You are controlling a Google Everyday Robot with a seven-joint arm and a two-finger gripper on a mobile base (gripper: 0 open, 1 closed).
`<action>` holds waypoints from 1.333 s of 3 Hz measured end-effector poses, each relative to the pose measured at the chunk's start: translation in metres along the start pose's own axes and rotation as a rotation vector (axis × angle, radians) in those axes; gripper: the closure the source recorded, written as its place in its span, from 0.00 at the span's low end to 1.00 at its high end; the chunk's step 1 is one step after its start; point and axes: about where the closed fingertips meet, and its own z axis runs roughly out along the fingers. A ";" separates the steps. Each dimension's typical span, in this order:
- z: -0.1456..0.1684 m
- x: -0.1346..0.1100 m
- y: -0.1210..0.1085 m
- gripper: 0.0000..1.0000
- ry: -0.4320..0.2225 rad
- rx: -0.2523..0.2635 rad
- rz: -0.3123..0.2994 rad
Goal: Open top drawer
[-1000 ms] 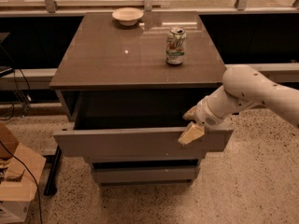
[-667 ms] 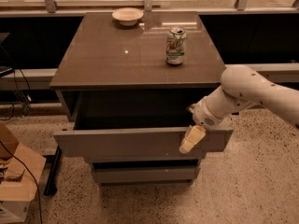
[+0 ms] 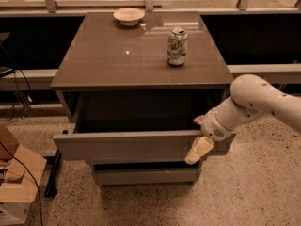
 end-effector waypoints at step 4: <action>-0.026 0.033 0.081 0.01 0.081 -0.091 0.125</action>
Offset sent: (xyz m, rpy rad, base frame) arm -0.1317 -0.0092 0.0404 -0.1075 0.1634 -0.0176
